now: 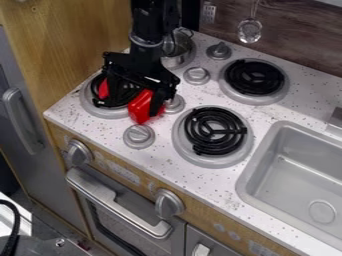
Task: Put the red fork on the bottom right burner
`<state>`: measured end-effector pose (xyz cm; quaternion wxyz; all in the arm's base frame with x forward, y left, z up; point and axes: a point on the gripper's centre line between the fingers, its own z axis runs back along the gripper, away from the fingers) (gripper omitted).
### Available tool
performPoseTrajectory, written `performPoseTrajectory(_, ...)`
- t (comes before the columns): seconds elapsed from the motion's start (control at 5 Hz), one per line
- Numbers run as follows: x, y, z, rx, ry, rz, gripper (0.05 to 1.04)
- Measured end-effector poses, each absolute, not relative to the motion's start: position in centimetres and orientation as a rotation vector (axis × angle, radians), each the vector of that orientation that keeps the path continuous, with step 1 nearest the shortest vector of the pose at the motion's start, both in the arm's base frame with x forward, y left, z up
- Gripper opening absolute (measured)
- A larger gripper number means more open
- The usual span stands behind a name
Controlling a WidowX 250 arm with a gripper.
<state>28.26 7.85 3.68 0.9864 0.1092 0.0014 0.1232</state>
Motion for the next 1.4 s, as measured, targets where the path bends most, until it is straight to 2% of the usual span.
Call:
performPoseTrajectory(0.2,27.9,7.7,2.9,0.215,0.032,0.246,1.0)
performPoseTrajectory(0.4,29.0,9.7,1.9,0.168,0.01,0.297,1.0)
performPoseTrajectory(0.6,30.8,13.0,1.9,0.145,-0.058,0.329,1.0)
performPoseTrajectory(0.8,32.2,15.4,0.8,0.137,-0.084,0.321,1.0)
performPoseTrajectory(1.2,33.9,18.0,-1.9,0.187,-0.068,0.302,1.0)
performPoseTrajectory(1.4,34.8,19.3,-3.7,0.166,-0.045,0.343,1.0)
